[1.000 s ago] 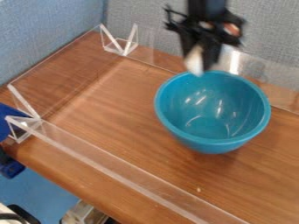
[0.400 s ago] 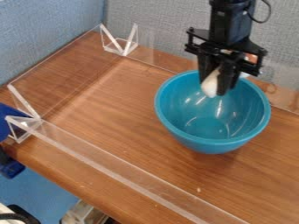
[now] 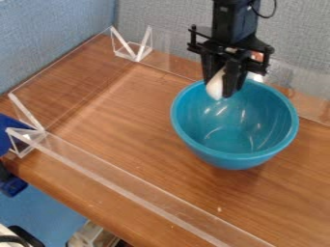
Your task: Put the mushroom in the blue bowl
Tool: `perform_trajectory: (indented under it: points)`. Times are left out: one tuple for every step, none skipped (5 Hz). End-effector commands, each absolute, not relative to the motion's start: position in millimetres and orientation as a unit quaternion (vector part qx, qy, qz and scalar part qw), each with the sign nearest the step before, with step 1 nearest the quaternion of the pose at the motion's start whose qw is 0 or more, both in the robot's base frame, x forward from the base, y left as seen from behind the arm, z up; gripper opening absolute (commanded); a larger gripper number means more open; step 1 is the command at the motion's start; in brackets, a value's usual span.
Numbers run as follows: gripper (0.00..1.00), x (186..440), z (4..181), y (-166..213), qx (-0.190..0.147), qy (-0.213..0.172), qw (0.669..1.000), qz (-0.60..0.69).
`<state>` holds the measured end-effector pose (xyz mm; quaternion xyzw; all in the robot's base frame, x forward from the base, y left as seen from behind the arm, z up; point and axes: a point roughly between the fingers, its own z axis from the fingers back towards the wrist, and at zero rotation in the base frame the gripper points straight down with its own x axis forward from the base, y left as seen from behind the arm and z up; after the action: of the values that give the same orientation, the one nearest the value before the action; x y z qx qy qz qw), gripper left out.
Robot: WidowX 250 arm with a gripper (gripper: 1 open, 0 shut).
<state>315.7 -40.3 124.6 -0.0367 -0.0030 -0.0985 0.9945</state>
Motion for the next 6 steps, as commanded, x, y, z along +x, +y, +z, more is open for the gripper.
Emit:
perform_trajectory:
  points:
    - [0.0,321.3,139.2,-50.8,-0.035,-0.035,0.992,-0.118]
    - [0.0,322.4,133.6,-58.3,-0.035,-0.033,0.991,-0.129]
    - [0.0,330.5,121.4,-58.2,-0.034,-0.024,0.991,-0.131]
    - [0.0,337.1,107.3,-58.6,-0.034,-0.018,0.99,-0.135]
    - [0.0,343.2,95.2,-58.4,-0.033,-0.014,0.99,-0.139]
    - [0.0,348.8,88.6,-57.3,-0.033,-0.012,0.99,-0.139]
